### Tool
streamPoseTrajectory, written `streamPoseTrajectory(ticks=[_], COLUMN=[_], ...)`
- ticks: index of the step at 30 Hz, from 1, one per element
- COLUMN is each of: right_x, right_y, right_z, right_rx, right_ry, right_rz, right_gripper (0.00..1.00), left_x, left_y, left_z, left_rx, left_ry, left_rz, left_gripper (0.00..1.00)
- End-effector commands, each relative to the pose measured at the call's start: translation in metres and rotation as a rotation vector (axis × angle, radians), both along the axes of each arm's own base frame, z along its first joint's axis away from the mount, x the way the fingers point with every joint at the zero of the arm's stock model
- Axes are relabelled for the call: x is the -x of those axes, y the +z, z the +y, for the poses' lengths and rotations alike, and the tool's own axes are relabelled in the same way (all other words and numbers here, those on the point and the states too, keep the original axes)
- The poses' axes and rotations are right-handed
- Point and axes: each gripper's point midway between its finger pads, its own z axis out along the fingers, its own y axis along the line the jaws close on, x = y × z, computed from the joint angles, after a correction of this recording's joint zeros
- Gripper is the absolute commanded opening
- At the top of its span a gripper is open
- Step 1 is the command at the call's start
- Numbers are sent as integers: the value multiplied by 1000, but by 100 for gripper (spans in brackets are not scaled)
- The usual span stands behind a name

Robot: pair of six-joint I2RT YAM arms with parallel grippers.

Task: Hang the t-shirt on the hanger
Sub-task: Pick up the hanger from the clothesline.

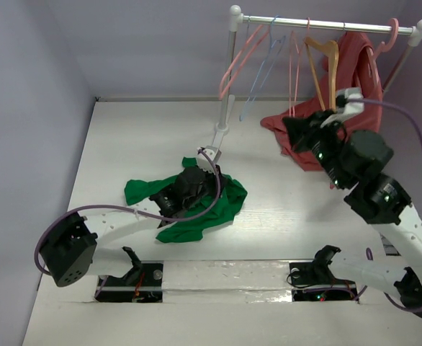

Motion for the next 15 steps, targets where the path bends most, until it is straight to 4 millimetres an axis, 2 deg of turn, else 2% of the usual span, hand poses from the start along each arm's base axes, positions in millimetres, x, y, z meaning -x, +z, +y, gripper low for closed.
streamPoseTrajectory(ticks=[1, 2, 3, 4, 5, 6, 7, 9, 10, 15], right_x=[-42, -46, -62, -71, -80, -87, -110, -128, -145, -178], right_y=[29, 49, 50, 51, 52, 57, 41, 32, 17, -10], right_z=[-78, -89, -112, -123, -135, -158, -163, -171, -184, -174], right_rx=[115, 101, 121, 140, 155, 173, 213, 229, 244, 307], right_ry=[-429, -453, -536, -575, -607, -650, -659, -621, -630, -517], right_rz=[-40, -76, -67, -60, -45, -25, 33, 76, 122, 164], right_gripper=[9, 20, 30, 57, 68, 73, 80, 83, 84, 82], left_x=[3, 5, 6, 3, 4, 5, 5, 9, 9, 12], left_y=[27, 26, 27, 26, 27, 27, 29, 31, 32, 31], left_z=[1, 4, 5, 8, 9, 9, 8, 7, 7, 3], left_rx=[74, 74, 74, 70, 72, 73, 79, 97, 102, 115], left_ry=[-25, -24, -22, -14, -12, -15, -21, -35, -39, -56], left_rz=[-76, -81, -84, -87, -89, -87, -90, -90, -91, -82], left_gripper=[0, 0, 0, 0, 0, 0, 0, 0, 0, 0])
